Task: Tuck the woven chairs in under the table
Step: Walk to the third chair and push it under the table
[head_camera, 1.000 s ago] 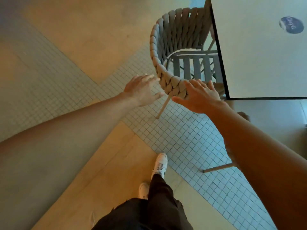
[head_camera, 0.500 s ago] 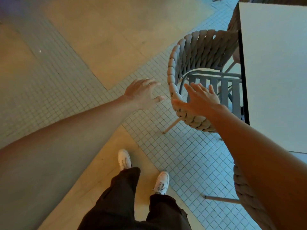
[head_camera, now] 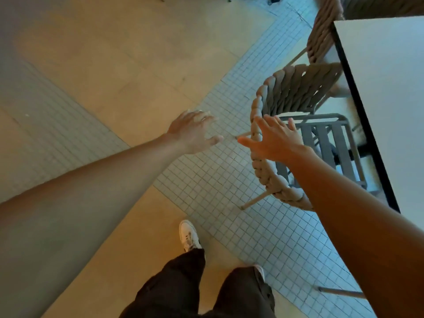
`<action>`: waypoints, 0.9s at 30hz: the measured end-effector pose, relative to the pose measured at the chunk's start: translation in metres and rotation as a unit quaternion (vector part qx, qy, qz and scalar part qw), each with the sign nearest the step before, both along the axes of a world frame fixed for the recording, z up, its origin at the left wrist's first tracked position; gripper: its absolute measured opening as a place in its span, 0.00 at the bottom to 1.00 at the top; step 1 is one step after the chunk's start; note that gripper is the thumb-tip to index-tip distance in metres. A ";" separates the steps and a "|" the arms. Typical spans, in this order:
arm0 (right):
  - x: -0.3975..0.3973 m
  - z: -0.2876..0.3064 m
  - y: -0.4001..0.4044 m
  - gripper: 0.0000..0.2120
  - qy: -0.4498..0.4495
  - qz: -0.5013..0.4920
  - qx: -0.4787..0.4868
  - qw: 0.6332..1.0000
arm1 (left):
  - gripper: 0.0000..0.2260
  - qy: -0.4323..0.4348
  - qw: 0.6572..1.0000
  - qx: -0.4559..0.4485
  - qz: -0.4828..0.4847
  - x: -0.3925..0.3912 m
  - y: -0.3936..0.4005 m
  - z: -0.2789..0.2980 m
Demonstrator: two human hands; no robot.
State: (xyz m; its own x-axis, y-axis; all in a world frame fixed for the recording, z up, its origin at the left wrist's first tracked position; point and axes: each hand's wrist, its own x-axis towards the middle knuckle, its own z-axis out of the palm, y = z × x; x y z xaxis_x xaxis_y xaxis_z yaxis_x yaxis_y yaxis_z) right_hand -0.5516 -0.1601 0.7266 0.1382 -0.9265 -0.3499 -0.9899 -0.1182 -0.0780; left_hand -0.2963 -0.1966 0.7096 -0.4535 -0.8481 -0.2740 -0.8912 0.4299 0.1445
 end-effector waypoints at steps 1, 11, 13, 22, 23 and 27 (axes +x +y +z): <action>0.007 0.000 -0.010 0.51 -0.006 -0.009 -0.002 1.000 | 0.36 -0.004 1.000 -0.003 -0.003 0.011 -0.013 0.002; 0.048 0.010 -0.108 0.50 -0.040 -0.072 -0.005 0.997 | 0.35 -0.005 0.999 -0.027 -0.025 0.061 -0.127 0.017; 0.050 0.012 -0.131 0.50 -0.031 -0.068 -0.011 0.997 | 0.35 -0.010 0.999 -0.032 -0.030 0.062 -0.149 0.017; 0.049 0.004 -0.258 0.50 -0.066 -0.109 -0.012 0.992 | 0.34 -0.028 0.998 -0.031 -0.047 0.051 -0.284 0.010; 0.048 0.002 -0.273 0.51 -0.066 -0.109 -0.012 0.992 | 0.34 -0.022 0.998 -0.036 -0.046 0.049 -0.300 0.011; 0.045 -0.003 -0.329 0.52 -0.069 -0.115 -0.002 0.991 | 0.33 -0.008 0.998 -0.046 -0.053 0.038 -0.362 0.018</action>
